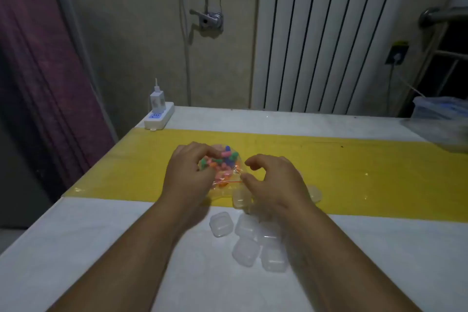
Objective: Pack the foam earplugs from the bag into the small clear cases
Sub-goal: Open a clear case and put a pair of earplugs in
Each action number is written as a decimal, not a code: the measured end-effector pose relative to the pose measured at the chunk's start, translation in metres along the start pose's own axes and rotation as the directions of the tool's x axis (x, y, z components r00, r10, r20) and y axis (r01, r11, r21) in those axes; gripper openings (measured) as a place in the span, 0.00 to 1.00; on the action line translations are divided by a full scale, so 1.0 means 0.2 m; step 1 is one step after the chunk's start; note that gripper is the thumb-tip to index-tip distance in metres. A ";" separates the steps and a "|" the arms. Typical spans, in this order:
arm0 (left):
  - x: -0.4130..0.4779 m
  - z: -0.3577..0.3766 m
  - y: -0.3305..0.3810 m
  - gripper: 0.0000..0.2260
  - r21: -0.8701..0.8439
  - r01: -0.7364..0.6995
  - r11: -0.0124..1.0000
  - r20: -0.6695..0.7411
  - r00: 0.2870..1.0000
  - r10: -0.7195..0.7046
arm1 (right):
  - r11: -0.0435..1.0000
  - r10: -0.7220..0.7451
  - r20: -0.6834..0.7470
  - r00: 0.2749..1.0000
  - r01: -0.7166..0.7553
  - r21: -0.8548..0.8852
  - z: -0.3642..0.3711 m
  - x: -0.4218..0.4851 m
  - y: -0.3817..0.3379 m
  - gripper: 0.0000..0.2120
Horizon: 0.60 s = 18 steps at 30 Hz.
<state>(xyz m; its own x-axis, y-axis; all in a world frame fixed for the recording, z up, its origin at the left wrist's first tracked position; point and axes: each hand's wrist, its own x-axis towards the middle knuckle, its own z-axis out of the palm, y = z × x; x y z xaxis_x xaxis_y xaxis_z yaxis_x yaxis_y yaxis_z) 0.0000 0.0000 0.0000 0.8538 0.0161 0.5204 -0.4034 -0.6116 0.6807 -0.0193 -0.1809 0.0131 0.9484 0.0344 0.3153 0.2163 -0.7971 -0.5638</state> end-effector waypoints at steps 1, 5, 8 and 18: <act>0.00 -0.01 0.01 0.17 0.050 -0.014 0.999 0.024 1.000 0.013 | 0.998 0.021 0.027 0.999 -0.020 -0.052 0.00 0.00 0.00 0.19; 0.00 -0.01 0.01 0.14 0.214 -0.070 0.974 0.103 0.993 0.048 | 0.985 0.083 0.074 0.994 -0.071 -0.156 0.03 0.02 0.00 0.18; -0.02 0.00 0.01 0.15 0.293 -0.130 0.947 0.164 0.983 0.084 | 0.980 0.061 0.009 0.998 -0.058 -0.190 0.04 0.02 0.01 0.09; -0.04 0.02 0.06 0.03 0.230 0.061 0.971 -0.028 0.998 -0.056 | 0.989 -0.148 -0.284 0.948 0.147 -0.022 0.01 -0.02 -0.01 0.08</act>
<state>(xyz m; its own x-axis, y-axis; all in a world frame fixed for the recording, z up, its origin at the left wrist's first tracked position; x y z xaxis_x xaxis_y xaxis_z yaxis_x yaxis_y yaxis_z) -0.0097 -0.0093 0.0021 0.8657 0.0727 0.4953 -0.2638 -0.7746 0.5748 -0.0236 -0.1781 0.0108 0.8009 -0.0209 0.5985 0.3484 -0.7966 -0.4940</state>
